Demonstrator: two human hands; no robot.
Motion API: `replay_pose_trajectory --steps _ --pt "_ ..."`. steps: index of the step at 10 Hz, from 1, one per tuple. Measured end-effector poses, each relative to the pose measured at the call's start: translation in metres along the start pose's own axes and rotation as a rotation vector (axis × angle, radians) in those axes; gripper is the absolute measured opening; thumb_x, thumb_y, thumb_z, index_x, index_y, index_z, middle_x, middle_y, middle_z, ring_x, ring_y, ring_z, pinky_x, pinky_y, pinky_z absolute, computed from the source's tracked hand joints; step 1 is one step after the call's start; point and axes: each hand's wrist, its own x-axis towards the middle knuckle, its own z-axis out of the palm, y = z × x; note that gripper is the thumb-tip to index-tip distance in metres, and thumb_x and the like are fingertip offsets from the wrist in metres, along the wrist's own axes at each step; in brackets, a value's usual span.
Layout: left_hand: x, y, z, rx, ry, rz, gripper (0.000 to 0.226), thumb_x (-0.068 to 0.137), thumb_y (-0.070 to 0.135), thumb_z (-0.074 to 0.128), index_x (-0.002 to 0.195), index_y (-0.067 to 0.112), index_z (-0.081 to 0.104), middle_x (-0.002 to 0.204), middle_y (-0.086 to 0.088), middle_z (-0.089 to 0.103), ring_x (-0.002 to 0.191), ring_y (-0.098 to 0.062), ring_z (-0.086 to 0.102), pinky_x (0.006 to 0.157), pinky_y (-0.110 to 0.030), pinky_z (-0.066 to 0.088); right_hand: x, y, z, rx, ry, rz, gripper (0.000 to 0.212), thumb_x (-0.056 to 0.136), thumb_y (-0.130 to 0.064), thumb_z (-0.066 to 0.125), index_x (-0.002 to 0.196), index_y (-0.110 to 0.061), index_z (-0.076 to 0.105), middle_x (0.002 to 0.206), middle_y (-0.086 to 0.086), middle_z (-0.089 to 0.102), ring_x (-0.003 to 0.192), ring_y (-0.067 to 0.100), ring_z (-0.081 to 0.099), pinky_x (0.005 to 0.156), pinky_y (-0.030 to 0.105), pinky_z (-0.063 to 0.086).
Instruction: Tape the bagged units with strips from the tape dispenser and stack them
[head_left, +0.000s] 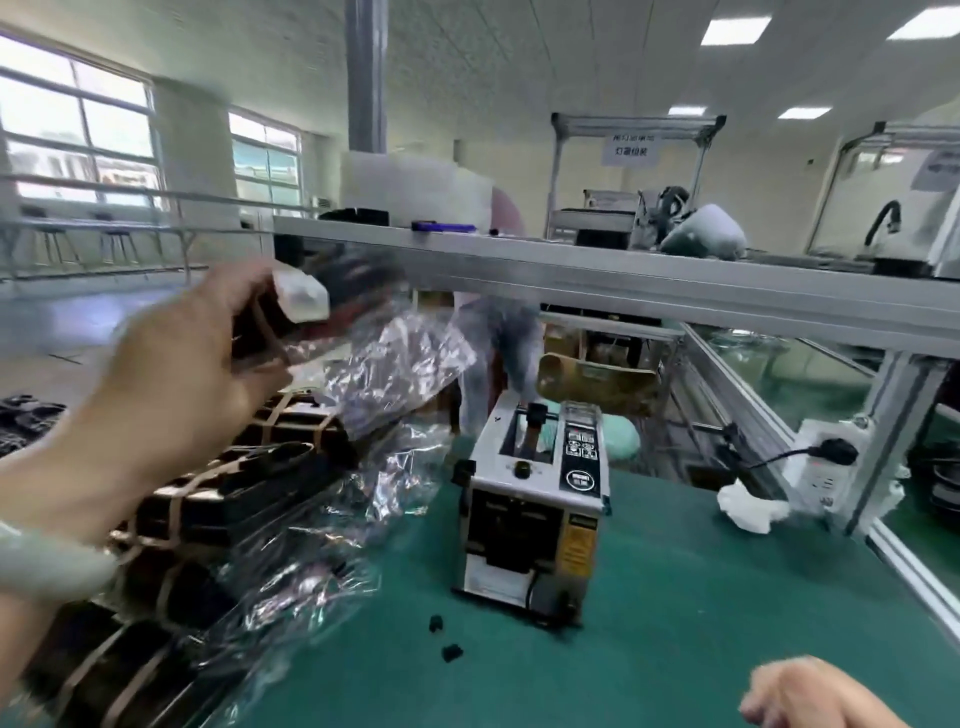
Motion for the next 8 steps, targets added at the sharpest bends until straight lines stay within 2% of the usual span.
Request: replay_pose_trajectory --steps 1,2,3,4,5,6,7,8 --pt "-0.006 -0.017 0.006 0.084 -0.110 0.082 0.069 0.067 0.013 0.082 0.118 0.040 0.045 0.096 -0.007 0.070 0.080 -0.031 0.066 0.069 -0.041 0.052 -0.003 0.006 0.012 0.044 0.113 -0.051 0.046 0.082 -0.015 0.043 0.036 -0.015 0.050 0.043 -0.002 0.050 0.044 0.011 0.050 0.042 0.018 0.037" --pt "-0.011 -0.035 0.017 0.168 -0.205 0.109 0.072 0.062 0.008 0.084 0.116 0.037 0.046 0.088 -0.005 0.068 0.071 -0.027 0.061 0.061 -0.035 0.047 0.001 0.023 0.017 0.064 0.154 -0.072 0.043 0.087 -0.023 0.046 0.045 -0.016 0.055 0.043 -0.003 0.049 0.041 0.008 0.048 0.040 0.013 0.035" --pt "-0.014 -0.052 0.027 0.278 -0.219 0.136 0.079 0.053 0.012 0.089 0.113 0.040 0.046 0.077 0.005 0.063 0.060 -0.017 0.048 0.052 -0.028 0.040 -0.001 0.039 0.018 0.094 0.180 -0.070 0.044 0.088 -0.043 0.045 0.055 -0.016 0.059 0.043 -0.002 0.049 0.038 0.008 0.046 0.039 0.013 0.034" --pt "-0.013 -0.069 0.033 0.316 -0.312 0.127 0.090 0.053 0.017 0.089 0.118 0.052 0.037 0.084 0.013 0.062 0.063 -0.014 0.053 0.054 -0.029 0.046 -0.001 0.045 0.014 0.067 0.195 -0.059 0.046 0.090 -0.050 0.044 0.054 -0.024 0.058 0.048 -0.003 0.054 0.041 0.006 0.050 0.041 0.013 0.038" --pt "-0.010 -0.083 0.032 0.240 -0.398 0.078 0.100 0.063 0.003 0.076 0.116 0.073 0.029 0.096 0.014 0.063 0.075 -0.018 0.062 0.066 -0.035 0.054 0.001 0.047 0.012 0.011 0.193 -0.063 0.048 0.092 -0.054 0.043 0.056 -0.025 0.058 0.051 -0.003 0.056 0.043 0.005 0.051 0.042 0.011 0.039" --pt "-0.004 -0.092 0.032 0.196 -0.324 0.102 0.102 0.065 -0.008 0.066 0.119 0.073 0.034 0.111 0.012 0.065 0.088 -0.021 0.064 0.075 -0.041 0.055 -0.002 0.040 0.013 0.000 0.215 -0.083 0.042 0.089 -0.046 0.044 0.056 -0.026 0.059 0.051 -0.004 0.057 0.043 0.005 0.052 0.043 0.012 0.040" --pt "-0.004 -0.107 0.050 0.172 -0.239 0.151 0.095 0.072 -0.008 0.064 0.129 0.063 0.036 0.119 0.010 0.062 0.098 -0.023 0.062 0.079 -0.046 0.052 -0.003 0.033 0.011 0.052 0.220 -0.110 0.035 0.087 -0.035 0.049 0.057 -0.023 0.060 0.048 -0.006 0.055 0.041 0.004 0.050 0.043 0.010 0.039" --pt "-0.004 -0.142 0.069 0.050 -0.187 0.089 0.084 0.081 -0.004 0.059 0.135 0.057 0.035 0.117 0.007 0.063 0.100 -0.025 0.060 0.082 -0.048 0.049 -0.003 0.029 0.010 0.072 0.213 -0.126 0.033 0.085 -0.029 0.053 0.054 -0.020 0.059 0.045 -0.005 0.052 0.039 0.004 0.047 0.042 0.010 0.037"
